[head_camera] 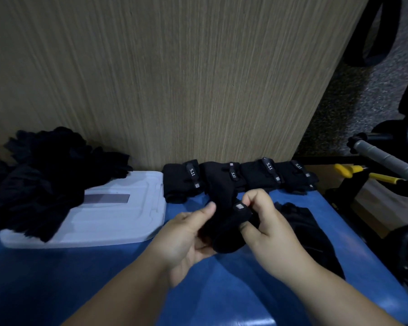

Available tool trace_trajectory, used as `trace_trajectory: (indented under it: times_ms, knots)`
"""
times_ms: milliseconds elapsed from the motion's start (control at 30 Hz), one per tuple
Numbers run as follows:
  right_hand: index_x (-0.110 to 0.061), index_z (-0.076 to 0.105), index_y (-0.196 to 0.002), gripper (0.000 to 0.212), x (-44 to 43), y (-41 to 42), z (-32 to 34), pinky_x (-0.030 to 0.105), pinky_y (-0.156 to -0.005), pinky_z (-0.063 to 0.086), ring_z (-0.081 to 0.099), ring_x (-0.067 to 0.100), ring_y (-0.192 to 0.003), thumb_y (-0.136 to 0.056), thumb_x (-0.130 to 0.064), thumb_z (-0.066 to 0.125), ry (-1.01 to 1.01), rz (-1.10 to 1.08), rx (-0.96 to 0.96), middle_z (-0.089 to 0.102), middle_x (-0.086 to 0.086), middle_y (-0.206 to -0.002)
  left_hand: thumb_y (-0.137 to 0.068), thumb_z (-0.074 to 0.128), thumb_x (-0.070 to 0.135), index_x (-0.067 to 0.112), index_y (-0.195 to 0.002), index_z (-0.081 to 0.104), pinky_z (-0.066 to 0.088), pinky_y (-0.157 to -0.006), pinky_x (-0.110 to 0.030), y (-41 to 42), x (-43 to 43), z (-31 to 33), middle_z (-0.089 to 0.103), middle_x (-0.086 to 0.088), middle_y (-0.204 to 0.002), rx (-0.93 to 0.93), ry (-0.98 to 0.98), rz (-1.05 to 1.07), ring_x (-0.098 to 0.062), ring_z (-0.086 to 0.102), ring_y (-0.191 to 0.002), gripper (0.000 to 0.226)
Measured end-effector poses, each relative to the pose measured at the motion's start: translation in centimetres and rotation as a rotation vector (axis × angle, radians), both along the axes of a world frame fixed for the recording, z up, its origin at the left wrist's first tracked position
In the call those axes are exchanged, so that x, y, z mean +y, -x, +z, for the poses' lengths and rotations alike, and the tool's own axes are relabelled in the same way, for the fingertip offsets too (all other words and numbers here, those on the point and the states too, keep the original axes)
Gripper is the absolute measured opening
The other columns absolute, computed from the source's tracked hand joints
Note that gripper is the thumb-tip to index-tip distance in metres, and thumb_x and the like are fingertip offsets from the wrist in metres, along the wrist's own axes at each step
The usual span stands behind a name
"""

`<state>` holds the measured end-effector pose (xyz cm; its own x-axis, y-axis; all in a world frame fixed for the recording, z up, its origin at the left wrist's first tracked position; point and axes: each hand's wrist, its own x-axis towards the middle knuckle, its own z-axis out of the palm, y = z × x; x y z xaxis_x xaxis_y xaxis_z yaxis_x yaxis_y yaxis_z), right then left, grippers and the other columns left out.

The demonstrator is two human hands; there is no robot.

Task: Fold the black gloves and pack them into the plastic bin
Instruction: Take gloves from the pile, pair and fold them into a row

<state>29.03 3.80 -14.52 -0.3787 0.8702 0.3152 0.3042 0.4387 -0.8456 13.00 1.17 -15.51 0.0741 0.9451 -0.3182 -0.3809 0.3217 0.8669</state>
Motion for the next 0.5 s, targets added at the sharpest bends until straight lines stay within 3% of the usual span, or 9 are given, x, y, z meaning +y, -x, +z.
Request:
trace_trajectory:
  times_ms: [100, 167, 233, 333, 433, 500]
  knots:
    - [-0.021, 0.047, -0.089, 0.028, -0.03, 0.16, -0.06, 0.02, -0.066, 0.045, 0.051, 0.005, -0.072, -0.089, 0.006, 0.052, 0.004, 0.002, 0.052, 0.058, -0.01, -0.077, -0.091, 0.06, 0.019, -0.007, -0.117, 0.056, 0.057, -0.077, -0.035, -0.16, 0.26, -0.54, 0.071, -0.018, -0.106, -0.005, 0.005, 0.121, -0.027, 0.069, -0.098, 0.037]
    - [-0.021, 0.047, -0.085, 0.029, 0.14, 0.21, -0.09, 0.021, -0.065, 0.043, 0.049, 0.006, -0.069, -0.088, 0.008, 0.052, 0.024, -0.074, 0.137, 0.058, -0.007, -0.074, -0.091, 0.061, 0.013, -0.003, -0.112, 0.055, 0.057, -0.08, -0.035, -0.2, 0.66, -0.76, 0.071, -0.018, -0.108, -0.02, -0.021, 0.288, -0.027, 0.068, -0.1, 0.026]
    - [-0.028, 0.046, -0.08, 0.032, 0.31, 0.19, -0.21, 0.024, -0.059, 0.04, 0.044, 0.008, -0.062, -0.09, 0.001, 0.054, 0.084, -0.142, 0.158, 0.056, -0.006, -0.068, -0.09, 0.064, 0.014, 0.008, -0.106, 0.052, 0.055, -0.086, -0.037, -0.08, 0.85, -0.82, 0.071, -0.014, -0.107, -0.005, -0.07, 0.392, -0.027, 0.067, -0.099, 0.021]
    - [-0.033, 0.048, -0.084, 0.028, 0.49, 0.04, -0.43, 0.031, -0.061, 0.041, 0.047, 0.013, -0.061, -0.087, -0.007, 0.058, 0.186, -0.108, 0.097, 0.056, -0.002, -0.066, -0.087, 0.068, 0.019, 0.014, -0.097, 0.047, 0.053, -0.09, -0.047, 0.04, 0.83, -1.02, 0.065, -0.009, -0.089, 0.141, -0.151, 0.448, -0.024, 0.064, -0.091, 0.023]
    - [-0.031, 0.064, -0.089, 0.019, 0.43, -0.18, -0.03, 0.03, -0.07, 0.047, 0.061, 0.016, -0.079, -0.073, -0.026, 0.056, 0.325, -0.029, 0.198, 0.066, -0.006, -0.08, -0.087, 0.069, 0.018, 0.017, -0.095, 0.046, 0.052, -0.079, -0.041, -0.03, 0.58, -0.76, 0.068, -0.008, -0.083, 0.238, -0.214, 0.488, -0.019, 0.063, -0.082, 0.024]
    - [-0.03, 0.069, -0.091, 0.032, 0.42, -0.31, 0.03, 0.03, -0.074, 0.051, 0.065, 0.013, -0.091, -0.065, -0.047, 0.06, 0.385, -0.005, 0.235, 0.069, -0.003, -0.09, -0.086, 0.07, 0.015, 0.018, -0.096, 0.046, 0.053, -0.078, -0.037, -0.08, 0.51, -0.67, 0.07, -0.011, -0.088, 0.257, -0.243, 0.484, -0.02, 0.065, -0.084, 0.026]
